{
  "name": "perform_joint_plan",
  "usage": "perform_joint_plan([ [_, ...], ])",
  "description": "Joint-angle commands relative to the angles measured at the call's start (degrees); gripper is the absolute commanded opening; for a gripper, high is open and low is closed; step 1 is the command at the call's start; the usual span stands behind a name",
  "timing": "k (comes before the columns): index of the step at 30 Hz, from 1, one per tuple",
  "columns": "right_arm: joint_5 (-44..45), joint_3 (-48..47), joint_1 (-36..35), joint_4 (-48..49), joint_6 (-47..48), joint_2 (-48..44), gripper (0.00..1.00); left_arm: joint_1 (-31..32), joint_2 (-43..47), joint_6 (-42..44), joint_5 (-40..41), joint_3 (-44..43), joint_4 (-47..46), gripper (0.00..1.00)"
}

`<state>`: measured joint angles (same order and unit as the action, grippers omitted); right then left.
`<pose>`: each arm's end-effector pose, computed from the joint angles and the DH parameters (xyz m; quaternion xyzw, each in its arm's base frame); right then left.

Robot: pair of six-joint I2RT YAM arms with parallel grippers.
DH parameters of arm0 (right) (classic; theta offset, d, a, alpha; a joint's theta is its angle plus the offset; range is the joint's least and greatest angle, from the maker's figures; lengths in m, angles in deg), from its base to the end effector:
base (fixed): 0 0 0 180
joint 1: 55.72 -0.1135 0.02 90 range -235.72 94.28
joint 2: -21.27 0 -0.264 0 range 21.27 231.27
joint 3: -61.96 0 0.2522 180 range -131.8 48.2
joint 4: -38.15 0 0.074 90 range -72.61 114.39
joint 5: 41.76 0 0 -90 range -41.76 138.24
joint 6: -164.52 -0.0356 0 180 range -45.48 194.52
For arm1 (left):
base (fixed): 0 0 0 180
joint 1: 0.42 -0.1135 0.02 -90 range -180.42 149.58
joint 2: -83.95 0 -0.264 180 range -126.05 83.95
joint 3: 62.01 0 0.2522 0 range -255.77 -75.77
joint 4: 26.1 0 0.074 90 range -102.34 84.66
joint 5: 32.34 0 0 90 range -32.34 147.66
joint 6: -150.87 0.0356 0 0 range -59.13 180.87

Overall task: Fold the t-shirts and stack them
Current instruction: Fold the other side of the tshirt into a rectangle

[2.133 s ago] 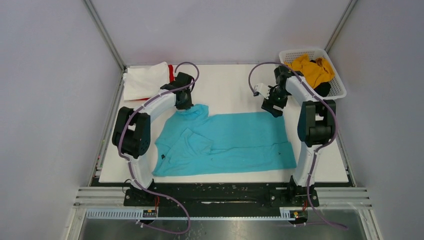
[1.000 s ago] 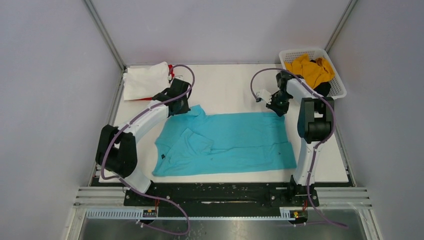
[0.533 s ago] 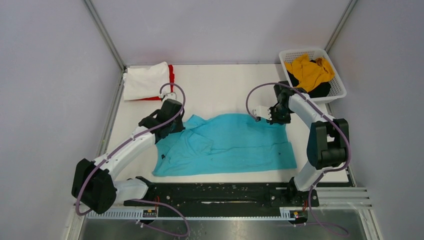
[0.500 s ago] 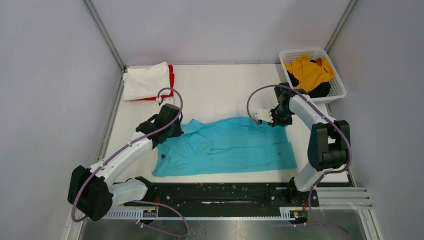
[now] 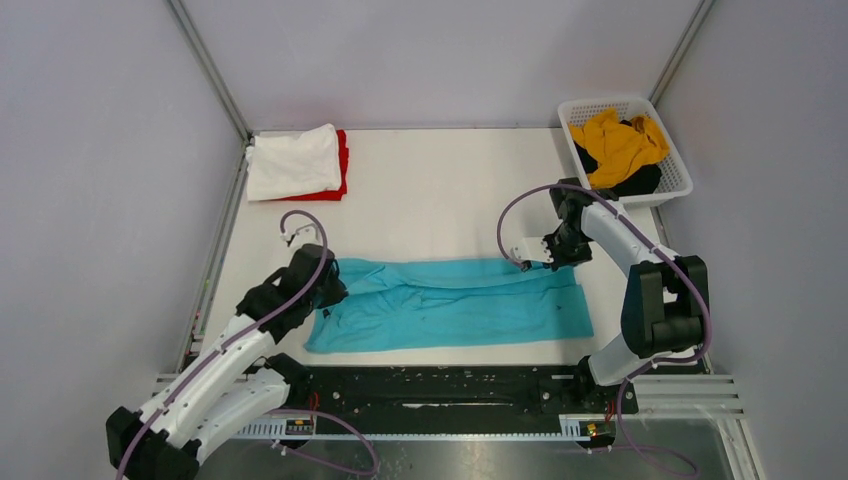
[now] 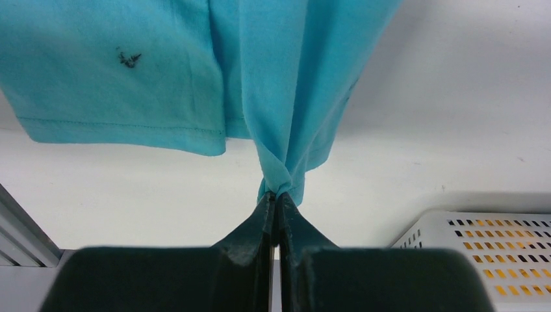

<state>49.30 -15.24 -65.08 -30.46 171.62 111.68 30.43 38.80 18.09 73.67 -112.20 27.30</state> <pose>0.2793 0.0454 0.2114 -0.7986 0.5976 -0.0561 0.0450 0.1398 -0.0721 0.2419 -0.1454 0.9154 -0.1067 0.3598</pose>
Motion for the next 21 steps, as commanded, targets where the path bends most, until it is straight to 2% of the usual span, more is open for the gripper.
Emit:
perform_joint_plan([
  [1, 1.52, 0.01, -0.41, 1.0, 0.97, -1.64, 0.0, 0.22, 4.72, -3.4, 1.7, -0.24, 2.35, 0.0],
  [8, 2.61, 1.99, -0.48, 1.68, 1.84, -2.44, 0.05, 0.8, 5.53, -7.68, -2.55, 3.11, 3.62, 0.0],
  [11, 2.47, 3.47, -0.49, 0.04, 3.22, -2.91, 0.18, 1.82, 6.83, -11.27, -4.67, 6.14, 4.16, 0.0],
  [12, 2.52, 3.98, -0.48, -0.48, 3.63, -3.0, 0.3, 2.16, 7.53, -12.66, -4.22, 6.85, 5.41, 0.0],
  [13, 2.78, 4.35, -0.52, -0.82, 4.01, -3.31, 0.42, 2.43, 8.2, -14.08, -3.99, 7.46, 6.93, 0.06],
  [14, 3.21, 4.4, -0.48, -1.17, 4.2, -3.63, 0.56, 2.63, 9.15, -15.19, -4.38, 7.97, 8.17, 0.18],
  [16, 3.72, 3.74, -0.49, -1.61, 3.67, -4.1, 0.68, 3.06, 11.02, -16.42, -6.18, 8.46, 9.65, 0.37],
  [18, 2.81, 2.51, -0.56, -2.67, 3.04, -5.37, 0.76, 3.43, 12.88, -16.49, -7.59, 8.12, 10.16, 0.64],
  [19, 1.1, 1.78, -0.67, -3.84, 2.89, -6.66, 0.9, 3.58, 13.99, -16.22, -7.77, 7.66, 9.96, 0.82],
  [20, -0.37, 0.95, -0.72, -4.94, 2.83, -7.8, 0.98, 3.73, 14.63, -15.37, -8.08, 7.04, 8.97, 0.94],
  [21, -2.58, 0.18, -0.82, -5.96, 2.77, -9.23, 0.99, 3.76, 14.94, -14.16, -8.43, 6.42, 7.4, 0.98],
])
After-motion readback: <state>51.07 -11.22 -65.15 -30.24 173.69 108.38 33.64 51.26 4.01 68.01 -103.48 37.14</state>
